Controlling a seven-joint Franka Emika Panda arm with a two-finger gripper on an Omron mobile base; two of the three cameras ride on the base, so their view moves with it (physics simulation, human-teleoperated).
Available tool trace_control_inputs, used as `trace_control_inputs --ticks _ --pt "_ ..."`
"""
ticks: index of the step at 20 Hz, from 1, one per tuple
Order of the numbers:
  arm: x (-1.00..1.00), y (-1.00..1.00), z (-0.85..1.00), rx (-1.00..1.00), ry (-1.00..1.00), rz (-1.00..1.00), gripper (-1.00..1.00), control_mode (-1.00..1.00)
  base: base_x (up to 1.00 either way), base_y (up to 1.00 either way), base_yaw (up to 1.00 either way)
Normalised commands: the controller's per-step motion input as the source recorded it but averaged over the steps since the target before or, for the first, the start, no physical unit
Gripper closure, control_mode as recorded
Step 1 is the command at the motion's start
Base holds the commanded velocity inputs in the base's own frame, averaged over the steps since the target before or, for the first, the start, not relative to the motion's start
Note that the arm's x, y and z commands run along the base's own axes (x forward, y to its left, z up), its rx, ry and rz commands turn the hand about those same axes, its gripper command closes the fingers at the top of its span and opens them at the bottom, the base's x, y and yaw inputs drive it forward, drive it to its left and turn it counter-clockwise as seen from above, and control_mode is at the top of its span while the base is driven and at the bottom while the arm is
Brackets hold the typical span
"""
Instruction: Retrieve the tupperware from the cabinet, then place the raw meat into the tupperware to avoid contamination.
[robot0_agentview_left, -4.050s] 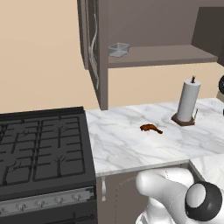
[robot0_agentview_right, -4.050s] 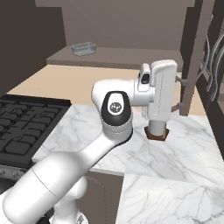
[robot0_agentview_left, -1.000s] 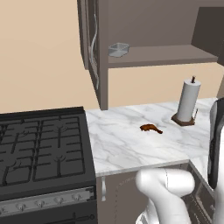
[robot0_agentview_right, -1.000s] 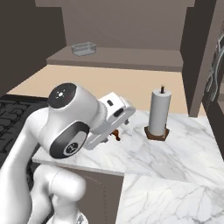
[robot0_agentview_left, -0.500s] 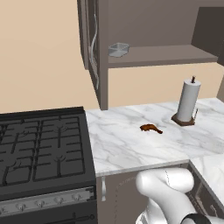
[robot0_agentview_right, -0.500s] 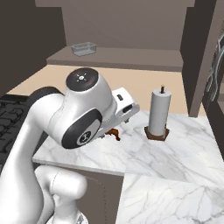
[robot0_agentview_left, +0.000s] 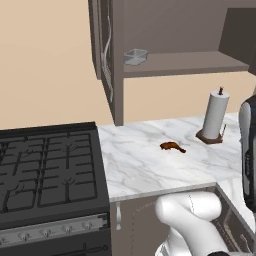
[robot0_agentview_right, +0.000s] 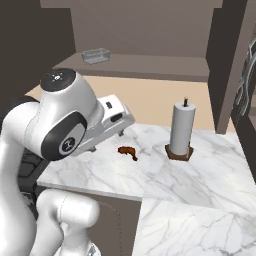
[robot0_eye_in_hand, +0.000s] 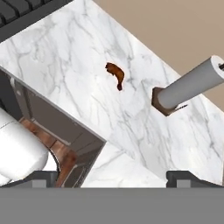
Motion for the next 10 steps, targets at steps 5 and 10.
trace_control_inputs --ticks 5,10 --pt "0.02 0.62 0.0 0.05 0.02 -0.07 -1.0 -1.0 0.0 0.0 0.0" --pt "0.0 0.36 0.01 0.11 0.04 -0.05 -1.0 -1.0 0.0 0.0 0.0"
